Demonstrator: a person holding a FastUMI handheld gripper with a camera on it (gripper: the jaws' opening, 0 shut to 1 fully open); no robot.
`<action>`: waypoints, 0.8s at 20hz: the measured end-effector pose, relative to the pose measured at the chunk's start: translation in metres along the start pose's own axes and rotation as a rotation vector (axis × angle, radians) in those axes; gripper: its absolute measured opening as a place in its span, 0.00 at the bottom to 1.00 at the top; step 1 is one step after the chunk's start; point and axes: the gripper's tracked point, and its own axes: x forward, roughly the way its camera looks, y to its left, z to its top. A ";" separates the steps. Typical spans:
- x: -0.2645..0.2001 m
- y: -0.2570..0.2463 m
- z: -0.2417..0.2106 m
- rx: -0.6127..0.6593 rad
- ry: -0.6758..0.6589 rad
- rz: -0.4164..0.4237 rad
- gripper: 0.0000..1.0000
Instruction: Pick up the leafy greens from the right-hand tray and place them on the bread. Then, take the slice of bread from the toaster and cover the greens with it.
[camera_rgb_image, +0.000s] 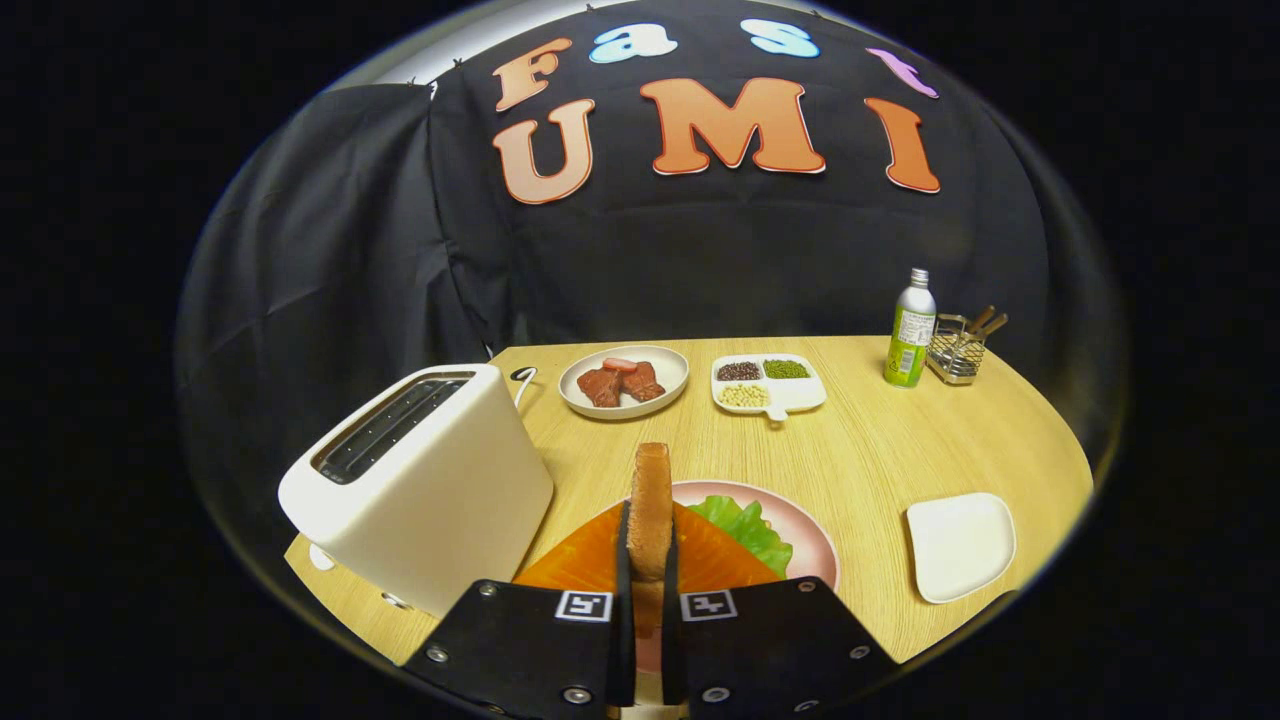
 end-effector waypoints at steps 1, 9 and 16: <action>0.001 -0.006 -0.002 0.000 0.005 -0.010 0.14; 0.009 -0.058 -0.026 0.036 0.074 -0.126 0.54; 0.018 -0.089 -0.046 0.024 0.118 -0.176 0.62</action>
